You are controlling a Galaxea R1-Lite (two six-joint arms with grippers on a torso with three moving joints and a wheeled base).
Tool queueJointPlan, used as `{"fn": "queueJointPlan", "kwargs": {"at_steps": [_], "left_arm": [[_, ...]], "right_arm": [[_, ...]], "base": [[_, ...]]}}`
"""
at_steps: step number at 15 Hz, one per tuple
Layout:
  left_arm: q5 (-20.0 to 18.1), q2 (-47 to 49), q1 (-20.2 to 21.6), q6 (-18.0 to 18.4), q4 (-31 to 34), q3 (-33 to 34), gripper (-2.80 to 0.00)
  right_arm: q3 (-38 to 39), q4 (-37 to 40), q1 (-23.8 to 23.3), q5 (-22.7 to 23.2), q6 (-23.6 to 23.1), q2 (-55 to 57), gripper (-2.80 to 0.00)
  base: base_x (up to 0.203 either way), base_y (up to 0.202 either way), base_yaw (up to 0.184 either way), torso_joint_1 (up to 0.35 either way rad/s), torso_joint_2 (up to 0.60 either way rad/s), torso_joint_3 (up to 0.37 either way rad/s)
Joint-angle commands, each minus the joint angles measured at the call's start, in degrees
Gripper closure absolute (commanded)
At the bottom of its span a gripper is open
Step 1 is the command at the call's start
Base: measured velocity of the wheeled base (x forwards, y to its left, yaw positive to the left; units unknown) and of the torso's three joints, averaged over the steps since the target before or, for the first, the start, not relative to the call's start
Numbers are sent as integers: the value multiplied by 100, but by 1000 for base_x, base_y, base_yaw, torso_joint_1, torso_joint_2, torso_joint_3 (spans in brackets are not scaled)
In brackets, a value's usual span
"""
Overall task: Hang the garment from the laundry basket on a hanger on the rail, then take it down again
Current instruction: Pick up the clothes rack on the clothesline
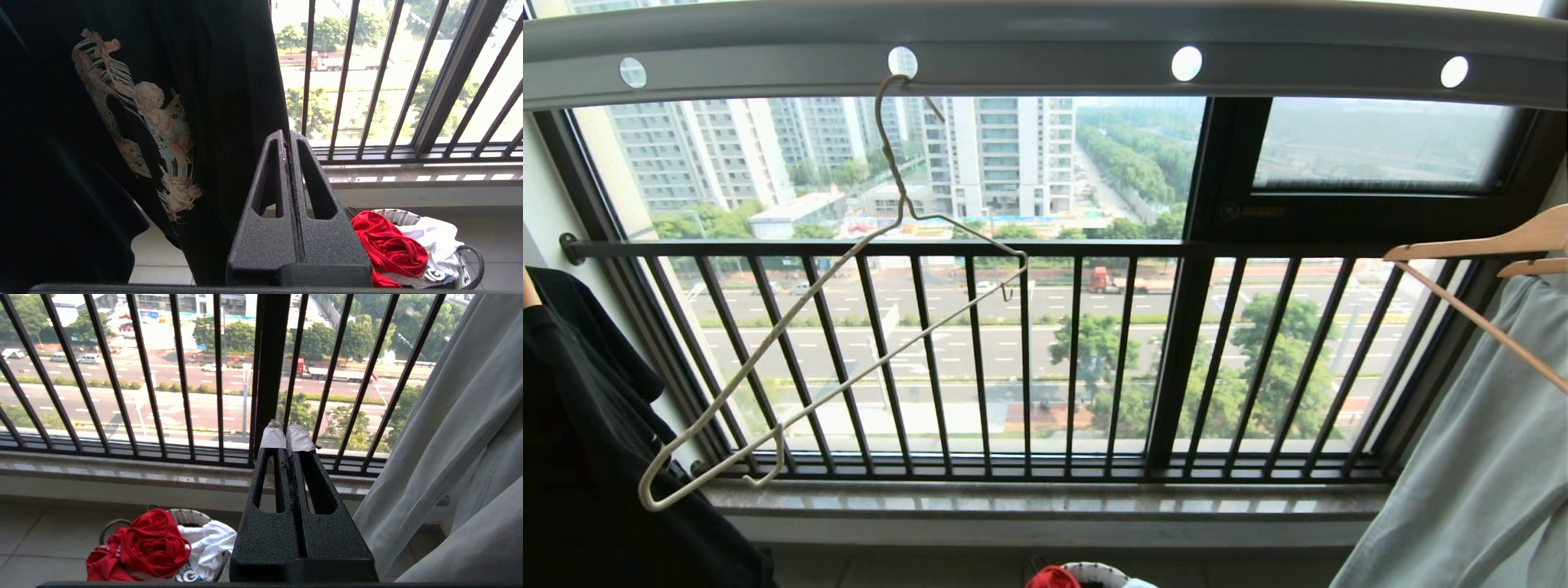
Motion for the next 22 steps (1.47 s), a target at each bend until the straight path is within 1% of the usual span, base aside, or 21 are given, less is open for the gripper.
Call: {"fn": "queueJointPlan", "kwargs": {"at_steps": [1, 22], "left_arm": [[-2, 3, 0, -2, 2, -1, 0], [-6, 6, 0, 1, 2, 5, 0]], "right_arm": [[0, 2, 2, 3, -5, 7, 0], [0, -7, 2, 3, -5, 7, 0]], "base": [[0, 0, 0, 0, 0, 0], [0, 0, 0, 0, 0, 0]]}}
